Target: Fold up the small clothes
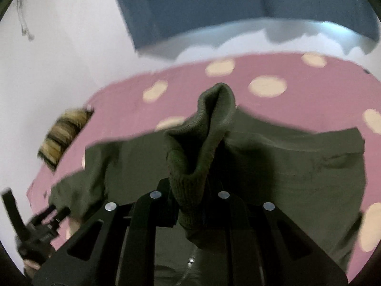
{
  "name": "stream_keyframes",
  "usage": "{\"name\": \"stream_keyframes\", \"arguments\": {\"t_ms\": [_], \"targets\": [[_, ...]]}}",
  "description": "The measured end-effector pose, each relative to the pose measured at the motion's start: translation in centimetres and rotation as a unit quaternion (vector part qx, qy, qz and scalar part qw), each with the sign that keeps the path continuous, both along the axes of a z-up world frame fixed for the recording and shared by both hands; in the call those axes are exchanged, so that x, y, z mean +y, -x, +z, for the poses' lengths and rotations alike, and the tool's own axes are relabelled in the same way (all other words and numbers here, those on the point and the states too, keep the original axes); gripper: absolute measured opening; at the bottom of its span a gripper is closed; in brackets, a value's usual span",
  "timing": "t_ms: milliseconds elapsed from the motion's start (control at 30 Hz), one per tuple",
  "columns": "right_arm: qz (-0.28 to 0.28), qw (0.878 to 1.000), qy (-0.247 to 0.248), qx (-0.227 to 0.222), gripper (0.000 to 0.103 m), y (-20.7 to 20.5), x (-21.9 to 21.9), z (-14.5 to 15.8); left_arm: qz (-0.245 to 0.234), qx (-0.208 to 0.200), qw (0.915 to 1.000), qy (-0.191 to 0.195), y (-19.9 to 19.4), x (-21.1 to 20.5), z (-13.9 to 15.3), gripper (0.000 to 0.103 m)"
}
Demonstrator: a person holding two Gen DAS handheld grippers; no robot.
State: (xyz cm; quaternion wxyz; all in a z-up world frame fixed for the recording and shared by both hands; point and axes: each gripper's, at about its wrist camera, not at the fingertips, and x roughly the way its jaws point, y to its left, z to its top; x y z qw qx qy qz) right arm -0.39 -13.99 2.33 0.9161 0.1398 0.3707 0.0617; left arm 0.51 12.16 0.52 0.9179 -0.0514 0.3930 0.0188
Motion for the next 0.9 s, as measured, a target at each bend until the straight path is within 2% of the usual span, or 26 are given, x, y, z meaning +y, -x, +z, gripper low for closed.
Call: {"name": "stream_keyframes", "arguments": {"t_ms": [133,300,367,467,500,533,600,733,833,900], "targets": [[0.032,0.998,0.025,0.047,0.013,-1.1,3.8,-3.6,-0.002,0.000,1.0000,0.000,0.1,0.0,0.0,0.099],[0.046,0.995,0.048,0.073,0.014,-2.1,6.5,-5.8,-0.003,0.005,1.0000,0.001,0.0,-0.1,-0.2,0.099],[0.052,0.994,0.055,0.083,0.017,-2.5,7.7,-6.8,-0.004,0.007,1.0000,0.001,-0.1,-0.2,-0.3,0.099],[0.068,0.992,0.053,0.089,0.032,-2.5,8.7,-7.7,-0.006,0.009,0.9999,-0.001,-0.1,-0.3,-0.5,0.099],[0.079,0.991,0.050,0.092,0.043,-2.5,9.1,-7.9,-0.006,0.010,0.9999,-0.002,-0.2,-0.3,-0.6,0.099],[0.100,0.989,0.042,0.096,0.053,-2.4,9.7,-8.0,-0.007,0.012,0.9999,-0.003,-0.2,-0.4,-0.7,0.099],[0.133,0.986,0.027,0.100,0.060,-2.0,10.4,-8.0,-0.008,0.014,0.9999,-0.003,-0.2,-0.4,-0.9,0.099],[0.186,0.976,-0.043,0.100,0.061,-0.3,9.1,-6.8,-0.008,0.017,0.9998,-0.005,-0.3,-0.4,-1.2,0.099],[0.176,0.975,-0.118,0.072,0.061,1.6,4.9,-5.0,-0.009,0.022,0.9997,-0.006,-0.4,-0.6,-1.5,0.099],[0.135,0.981,-0.131,0.037,0.063,3.2,0.7,-3.3,-0.011,0.026,0.9996,-0.006,-0.5,-0.7,-1.8,0.099]]}}
